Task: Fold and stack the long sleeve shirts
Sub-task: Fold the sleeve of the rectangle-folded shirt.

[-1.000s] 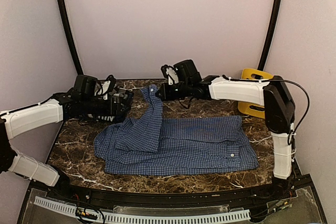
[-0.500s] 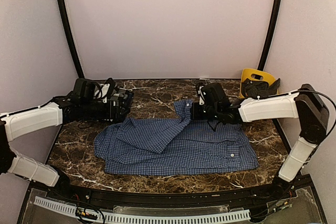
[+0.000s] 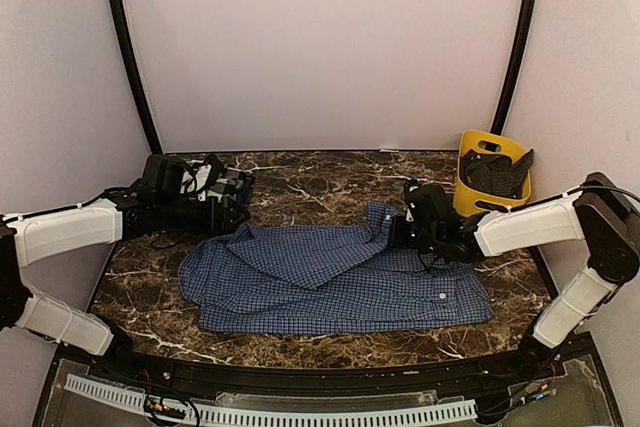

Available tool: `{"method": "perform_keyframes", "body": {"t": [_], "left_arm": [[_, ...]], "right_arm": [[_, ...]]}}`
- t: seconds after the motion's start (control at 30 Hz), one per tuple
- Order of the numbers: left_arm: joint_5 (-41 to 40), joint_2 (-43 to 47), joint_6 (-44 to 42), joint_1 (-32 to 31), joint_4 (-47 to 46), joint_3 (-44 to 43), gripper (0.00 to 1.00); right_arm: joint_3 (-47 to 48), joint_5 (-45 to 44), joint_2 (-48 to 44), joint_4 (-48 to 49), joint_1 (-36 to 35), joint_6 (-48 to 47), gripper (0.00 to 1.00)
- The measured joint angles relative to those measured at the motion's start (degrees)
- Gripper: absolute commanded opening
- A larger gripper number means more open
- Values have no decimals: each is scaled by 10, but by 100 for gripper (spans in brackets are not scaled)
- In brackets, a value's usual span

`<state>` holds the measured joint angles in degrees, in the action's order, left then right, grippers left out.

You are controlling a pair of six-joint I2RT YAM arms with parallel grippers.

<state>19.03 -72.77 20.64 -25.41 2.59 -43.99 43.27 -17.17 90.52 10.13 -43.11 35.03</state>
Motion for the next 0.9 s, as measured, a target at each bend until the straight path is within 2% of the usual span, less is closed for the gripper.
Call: {"method": "perform_keyframes", "body": {"t": [0.1, 0.2, 0.4, 0.7, 0.9], "left_arm": [[0, -8, 1, -1, -8, 1, 72], [0, -18, 3, -6, -14, 7, 72], [-2, -49, 5, -18, -31, 13, 72], [-12, -78, 5, -33, -56, 16, 72], [-19, -94, 5, -44, -65, 23, 72]], "right_arm": [[-22, -9, -16, 4, 0, 9, 4], [-37, -13, -29, 7, 0, 22, 15], [-62, -22, -40, 3, 0, 55, 28], [-93, -61, -82, -71, -12, 118, 34], [-93, -89, -155, -102, -33, 107, 40]]}}
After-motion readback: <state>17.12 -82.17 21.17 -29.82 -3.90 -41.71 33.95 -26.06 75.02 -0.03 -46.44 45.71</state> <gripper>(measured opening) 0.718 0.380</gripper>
